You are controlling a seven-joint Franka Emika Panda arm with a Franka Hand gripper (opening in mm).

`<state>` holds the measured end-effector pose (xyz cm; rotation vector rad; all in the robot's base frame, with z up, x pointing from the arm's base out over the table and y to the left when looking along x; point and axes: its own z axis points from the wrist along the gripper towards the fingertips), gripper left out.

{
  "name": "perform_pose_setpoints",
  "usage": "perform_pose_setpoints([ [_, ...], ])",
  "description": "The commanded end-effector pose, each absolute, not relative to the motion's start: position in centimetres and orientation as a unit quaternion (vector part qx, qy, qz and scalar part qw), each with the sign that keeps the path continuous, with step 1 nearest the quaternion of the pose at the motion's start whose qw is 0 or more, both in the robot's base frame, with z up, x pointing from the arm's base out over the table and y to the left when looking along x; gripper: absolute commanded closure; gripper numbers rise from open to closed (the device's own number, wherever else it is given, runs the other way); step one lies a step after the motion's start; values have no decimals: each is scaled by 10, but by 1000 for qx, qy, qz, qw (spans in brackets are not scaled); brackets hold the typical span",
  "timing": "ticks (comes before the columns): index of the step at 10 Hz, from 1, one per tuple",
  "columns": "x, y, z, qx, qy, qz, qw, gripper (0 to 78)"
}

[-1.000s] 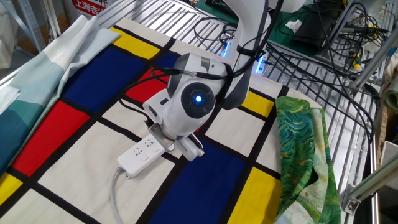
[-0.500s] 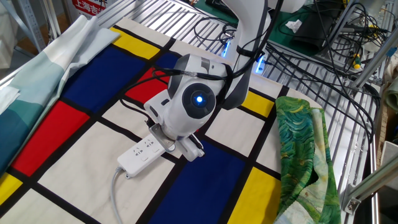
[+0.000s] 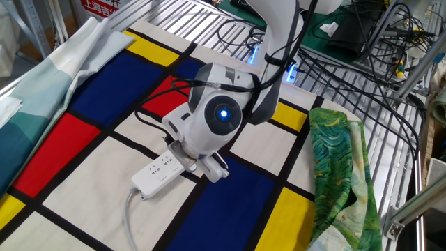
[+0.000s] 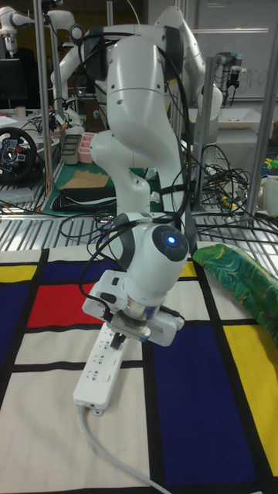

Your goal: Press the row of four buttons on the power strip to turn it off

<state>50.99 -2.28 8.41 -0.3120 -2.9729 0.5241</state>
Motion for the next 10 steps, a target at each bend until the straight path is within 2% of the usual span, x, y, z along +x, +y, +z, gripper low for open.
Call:
perform_pose_setpoints([
  [1,512,-23,84,-103,-978,173,51,776],
  [10,509,-23,80,-108,-978,173,50,776],
])
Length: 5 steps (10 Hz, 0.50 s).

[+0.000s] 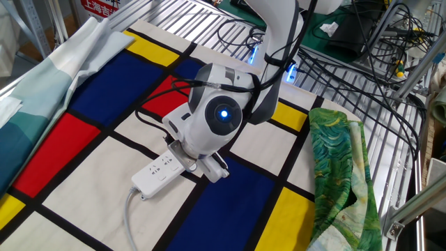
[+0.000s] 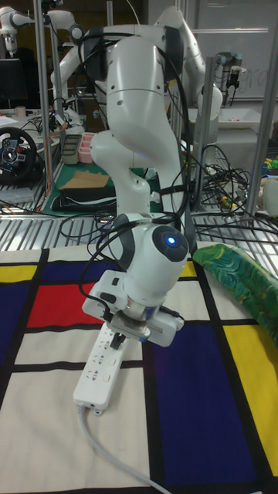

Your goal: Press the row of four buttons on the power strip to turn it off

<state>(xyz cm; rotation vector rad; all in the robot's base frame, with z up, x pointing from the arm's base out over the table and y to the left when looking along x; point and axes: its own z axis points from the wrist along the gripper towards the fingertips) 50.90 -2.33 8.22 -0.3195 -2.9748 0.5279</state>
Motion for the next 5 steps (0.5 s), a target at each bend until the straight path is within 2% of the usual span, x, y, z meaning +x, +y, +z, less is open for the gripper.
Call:
perform_pose_setpoints([
  [1,508,-23,78,-108,-978,173,50,776],
  [5,507,-22,76,-108,-978,174,49,776],
])
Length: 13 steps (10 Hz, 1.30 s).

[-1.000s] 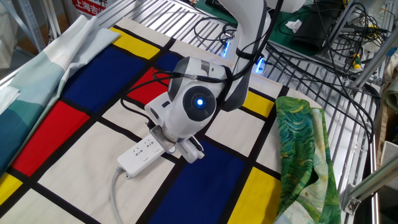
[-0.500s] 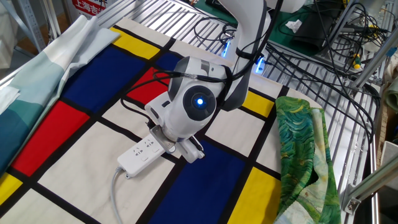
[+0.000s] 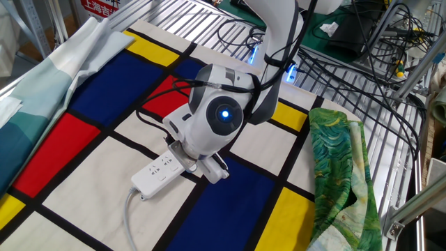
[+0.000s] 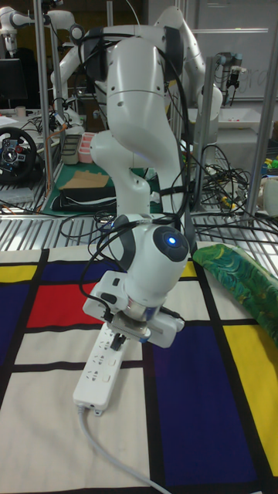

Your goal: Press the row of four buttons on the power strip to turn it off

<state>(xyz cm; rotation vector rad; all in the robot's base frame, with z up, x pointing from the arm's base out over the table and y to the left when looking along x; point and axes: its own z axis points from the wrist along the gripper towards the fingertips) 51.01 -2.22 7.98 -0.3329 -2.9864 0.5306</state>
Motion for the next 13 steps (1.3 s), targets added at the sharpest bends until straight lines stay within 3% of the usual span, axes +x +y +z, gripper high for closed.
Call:
perform_pose_setpoints([
  [1,507,-22,76,-108,-978,174,49,776],
  [13,492,-10,103,-107,-977,175,60,776],
])
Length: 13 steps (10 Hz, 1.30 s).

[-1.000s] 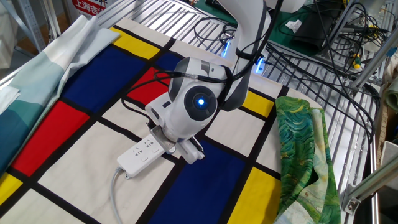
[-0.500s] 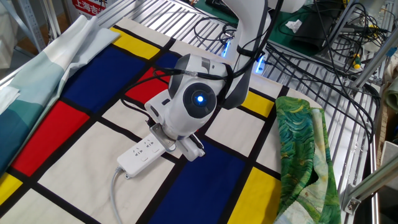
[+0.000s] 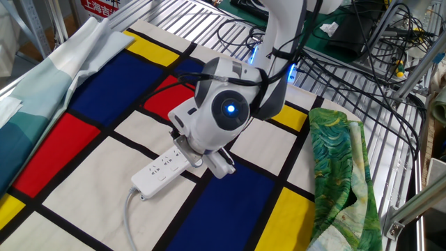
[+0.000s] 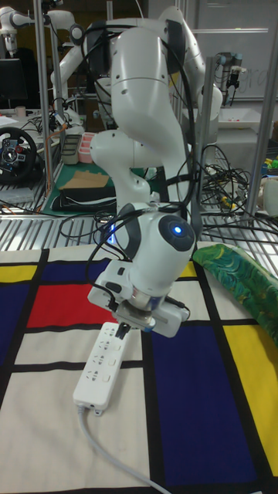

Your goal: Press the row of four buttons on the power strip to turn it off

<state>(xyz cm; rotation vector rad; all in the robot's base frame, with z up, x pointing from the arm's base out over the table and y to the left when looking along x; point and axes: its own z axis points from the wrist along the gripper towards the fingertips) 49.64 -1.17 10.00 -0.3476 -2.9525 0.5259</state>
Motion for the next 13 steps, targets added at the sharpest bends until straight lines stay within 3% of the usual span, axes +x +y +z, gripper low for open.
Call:
perform_pose_setpoints([
  [1,489,-11,103,-102,-978,174,60,776],
  [13,474,-15,93,-100,-979,169,59,776],
])
